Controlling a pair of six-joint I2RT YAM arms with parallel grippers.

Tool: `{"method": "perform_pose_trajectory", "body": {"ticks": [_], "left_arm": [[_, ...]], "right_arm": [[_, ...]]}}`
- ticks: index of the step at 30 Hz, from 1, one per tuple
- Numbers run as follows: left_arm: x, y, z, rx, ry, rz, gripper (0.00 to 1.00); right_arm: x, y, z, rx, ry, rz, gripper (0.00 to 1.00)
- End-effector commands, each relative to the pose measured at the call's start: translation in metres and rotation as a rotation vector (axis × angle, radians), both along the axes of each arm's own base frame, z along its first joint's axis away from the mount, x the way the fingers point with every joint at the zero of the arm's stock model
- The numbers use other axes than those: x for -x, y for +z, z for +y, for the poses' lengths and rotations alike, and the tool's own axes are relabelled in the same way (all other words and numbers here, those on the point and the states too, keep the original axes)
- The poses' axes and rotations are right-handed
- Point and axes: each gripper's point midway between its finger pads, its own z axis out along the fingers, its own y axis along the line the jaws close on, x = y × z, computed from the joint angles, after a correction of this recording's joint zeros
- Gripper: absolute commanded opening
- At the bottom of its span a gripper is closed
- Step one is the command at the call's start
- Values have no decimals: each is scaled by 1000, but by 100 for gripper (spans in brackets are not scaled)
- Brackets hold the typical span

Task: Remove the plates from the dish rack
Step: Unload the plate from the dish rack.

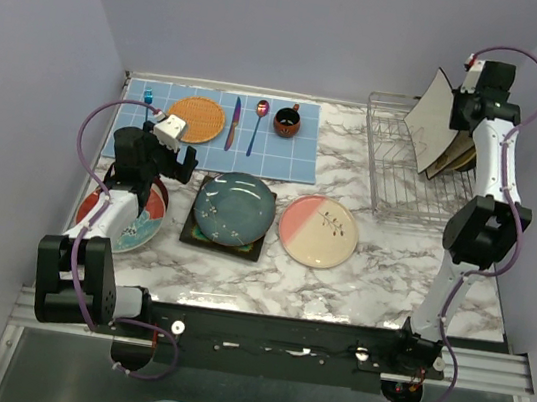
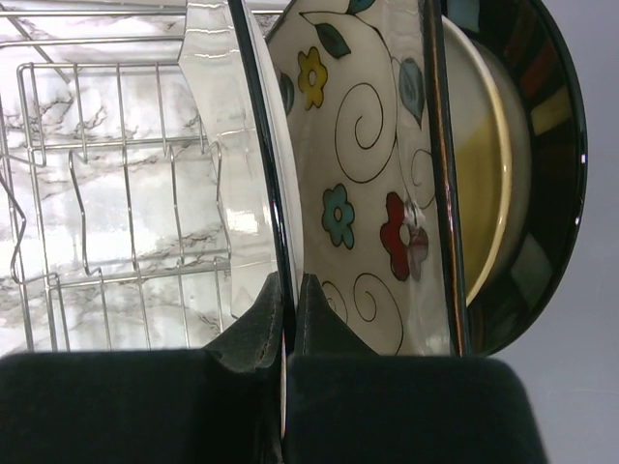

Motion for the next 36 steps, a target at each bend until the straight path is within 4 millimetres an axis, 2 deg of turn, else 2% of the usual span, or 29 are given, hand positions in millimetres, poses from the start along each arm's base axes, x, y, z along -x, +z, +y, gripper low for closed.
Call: {"method": "perform_pose_trajectory", "body": {"ticks": [1, 9, 19, 30, 36], "left_arm": [[-1, 10, 0, -13, 3, -26, 99], [-3, 5, 1, -16, 5, -14, 99], [-6, 5, 2, -16, 13, -11, 99], [-8, 0, 4, -25, 19, 2, 99], [-9, 1, 4, -26, 17, 2, 99]], "right_arm": [[19, 36, 20, -71, 50, -21, 1], [40, 89, 37, -127, 96, -102, 1], [59, 151, 42, -116, 110, -239, 1], [72, 186, 47, -108, 135, -308, 1], [88, 190, 73, -208, 223, -307, 1]]}}
